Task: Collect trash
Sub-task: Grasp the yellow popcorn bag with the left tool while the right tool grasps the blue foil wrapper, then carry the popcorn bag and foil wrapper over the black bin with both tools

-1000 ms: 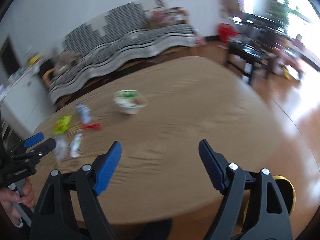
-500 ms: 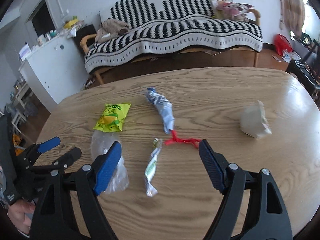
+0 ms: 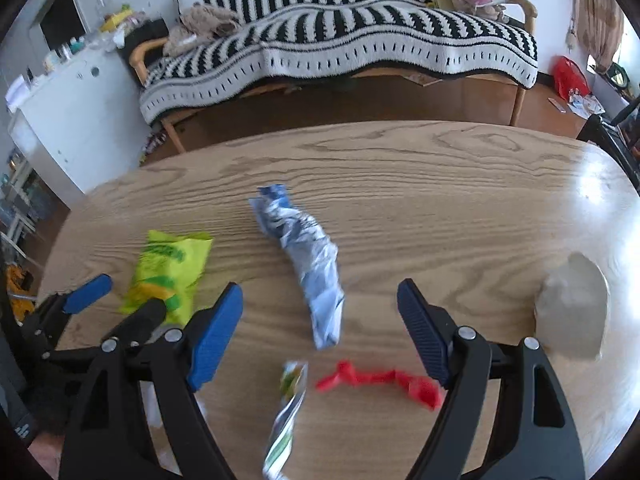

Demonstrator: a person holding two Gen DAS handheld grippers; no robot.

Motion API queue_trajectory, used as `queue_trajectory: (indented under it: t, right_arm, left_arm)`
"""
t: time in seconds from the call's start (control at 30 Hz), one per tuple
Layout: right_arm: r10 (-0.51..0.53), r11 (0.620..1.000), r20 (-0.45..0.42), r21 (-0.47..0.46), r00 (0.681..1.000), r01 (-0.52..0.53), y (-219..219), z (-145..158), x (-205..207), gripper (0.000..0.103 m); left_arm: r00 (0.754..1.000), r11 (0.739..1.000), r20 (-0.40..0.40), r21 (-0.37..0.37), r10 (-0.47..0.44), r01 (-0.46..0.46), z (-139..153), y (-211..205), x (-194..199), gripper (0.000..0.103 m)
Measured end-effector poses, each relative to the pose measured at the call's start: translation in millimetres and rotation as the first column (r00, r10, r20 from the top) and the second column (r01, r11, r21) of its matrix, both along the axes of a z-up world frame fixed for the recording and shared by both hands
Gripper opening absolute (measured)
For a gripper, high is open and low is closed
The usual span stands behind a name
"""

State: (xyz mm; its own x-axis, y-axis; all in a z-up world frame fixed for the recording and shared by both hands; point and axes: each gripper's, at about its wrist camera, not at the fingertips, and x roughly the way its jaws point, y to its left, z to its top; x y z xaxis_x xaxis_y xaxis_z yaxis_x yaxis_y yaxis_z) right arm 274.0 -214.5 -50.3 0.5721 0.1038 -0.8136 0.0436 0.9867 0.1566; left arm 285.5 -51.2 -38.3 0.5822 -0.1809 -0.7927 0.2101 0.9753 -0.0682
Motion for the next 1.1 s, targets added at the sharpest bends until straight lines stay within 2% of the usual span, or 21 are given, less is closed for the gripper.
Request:
queue_trajectory:
  t: [0.13, 0.23, 0.3, 0.33, 0.37, 0.4, 0.43, 0.57, 0.83, 1.1]
  right_arm:
    - [0.025, 0.999, -0.05, -0.033, 0.998, -0.027, 3, -15, 22, 0.077]
    - [0.04, 0.998, -0.074, -0.045, 0.996, -0.044, 6, -24, 33, 0.069]
    - [0.05, 0.997, -0.089, -0.051, 0.995, -0.055, 8, -31, 37, 0.059]
    - [0.051, 0.997, -0.089, -0.055, 0.995, -0.056, 8, -33, 37, 0.057]
    - [0.051, 0.996, -0.08, -0.069, 0.996, -0.056, 9, -32, 36, 0.046]
    - [0.054, 0.995, -0.077, -0.075, 0.996, -0.06, 9, -32, 35, 0.029]
    - [0.06, 0.996, -0.078, -0.061, 0.995, -0.065, 8, -32, 35, 0.025]
    - [0.047, 0.997, -0.042, -0.052, 0.998, -0.05, 6, -22, 29, 0.023]
    - [0.049, 0.999, 0.049, 0.003, 0.998, -0.05, 0, 16, 8, 0.022]
    - [0.062, 0.998, 0.074, 0.008, 0.995, -0.063, 0, 30, -8, 0.022]
  left_arm:
    - [0.999, 1.0, -0.033, 0.008, 0.017, -0.017, -13, -1, 16, 0.092]
    - [0.999, 1.0, -0.046, 0.013, 0.017, -0.016, -20, -4, 23, 0.091]
    - [0.999, 1.0, -0.04, 0.012, 0.004, -0.004, -21, -6, 25, 0.09]
    - [0.999, 1.0, -0.034, 0.014, 0.008, -0.008, -21, -6, 26, 0.083]
    - [0.999, 1.0, -0.032, 0.012, 0.011, -0.01, -20, -6, 26, 0.079]
    - [0.999, 1.0, -0.038, 0.008, 0.01, -0.01, -20, -6, 27, 0.07]
    - [0.999, 1.0, -0.044, 0.006, 0.008, -0.008, -21, -6, 27, 0.058]
    - [0.999, 1.0, -0.039, 0.004, 0.019, -0.018, -15, -2, 25, 0.051]
    - [0.998, 0.997, 0.018, -0.055, 0.054, -0.053, 19, 18, 16, 0.05]
    - [0.997, 0.996, 0.024, -0.057, 0.068, -0.067, 30, 23, 5, 0.05]
